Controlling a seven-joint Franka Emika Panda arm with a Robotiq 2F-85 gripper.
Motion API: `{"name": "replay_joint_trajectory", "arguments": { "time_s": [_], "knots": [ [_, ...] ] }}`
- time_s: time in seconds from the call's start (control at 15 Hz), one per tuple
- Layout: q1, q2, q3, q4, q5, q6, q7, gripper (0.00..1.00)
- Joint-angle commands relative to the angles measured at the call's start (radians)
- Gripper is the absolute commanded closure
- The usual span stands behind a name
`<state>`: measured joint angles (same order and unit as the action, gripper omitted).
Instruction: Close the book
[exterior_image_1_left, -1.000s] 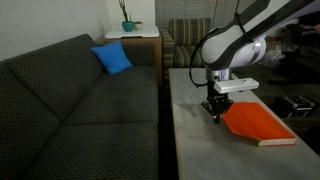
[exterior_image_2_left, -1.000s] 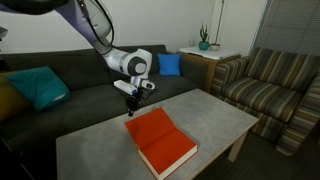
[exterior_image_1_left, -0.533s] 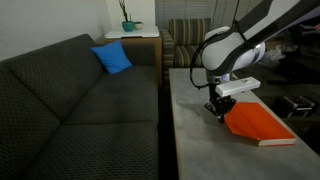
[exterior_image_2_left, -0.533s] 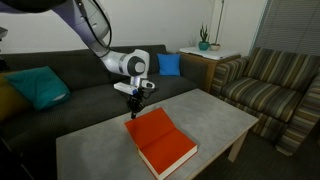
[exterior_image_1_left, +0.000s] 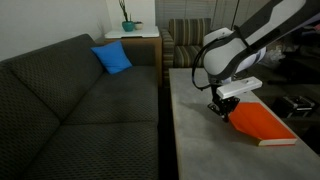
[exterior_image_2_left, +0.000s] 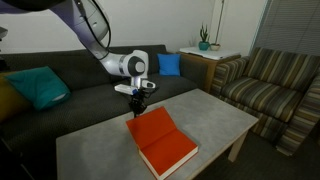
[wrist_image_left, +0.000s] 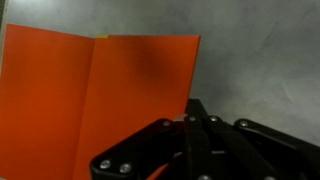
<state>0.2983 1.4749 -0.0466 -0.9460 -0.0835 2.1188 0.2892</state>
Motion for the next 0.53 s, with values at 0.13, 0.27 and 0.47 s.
{"name": "replay_joint_trajectory", "arguments": {
  "time_s": [0.13,0.27,0.47],
  "knots": [
    [0.015,-0.002,-0.072,0.028,-0.054,0.013,0.092,1.0],
    [0.019,-0.034,-0.102,-0.004,-0.059,0.029,0.12,1.0],
    [0.033,-0.079,-0.154,-0.041,-0.068,0.015,0.179,1.0]
  ]
}}
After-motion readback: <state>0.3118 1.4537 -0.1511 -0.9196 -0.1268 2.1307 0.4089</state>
